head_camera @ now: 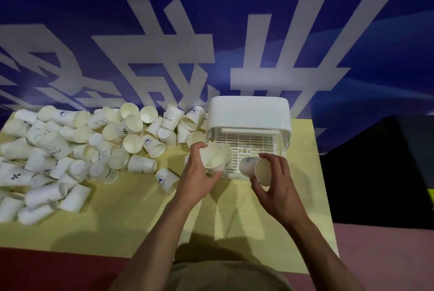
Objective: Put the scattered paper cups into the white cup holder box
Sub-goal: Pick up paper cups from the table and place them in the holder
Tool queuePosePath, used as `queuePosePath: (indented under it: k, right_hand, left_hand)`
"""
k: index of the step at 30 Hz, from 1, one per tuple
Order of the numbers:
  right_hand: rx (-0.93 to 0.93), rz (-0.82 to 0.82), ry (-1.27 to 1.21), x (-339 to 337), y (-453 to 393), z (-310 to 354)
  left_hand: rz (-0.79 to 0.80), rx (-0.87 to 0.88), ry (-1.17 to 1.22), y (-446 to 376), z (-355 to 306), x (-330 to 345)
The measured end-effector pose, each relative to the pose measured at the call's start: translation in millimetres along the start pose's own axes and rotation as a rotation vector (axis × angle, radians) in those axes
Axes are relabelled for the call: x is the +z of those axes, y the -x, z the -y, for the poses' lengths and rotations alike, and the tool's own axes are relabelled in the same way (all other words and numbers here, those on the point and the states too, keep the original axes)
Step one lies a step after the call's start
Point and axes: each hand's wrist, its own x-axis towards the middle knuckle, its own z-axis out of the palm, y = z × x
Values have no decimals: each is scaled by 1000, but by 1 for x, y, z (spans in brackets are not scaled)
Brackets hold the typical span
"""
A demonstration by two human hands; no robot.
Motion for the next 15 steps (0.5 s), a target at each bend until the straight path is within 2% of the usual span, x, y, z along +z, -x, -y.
queuePosePath:
  k: [4,15]
  right_hand:
    - [9,7,-14,-6,2,-10]
    - [-22,58,-37,-9,-8,-24]
  left_hand:
    - [-54,82,-41,-15,-10,15]
    - [-79,19,-105,-26,2,46]
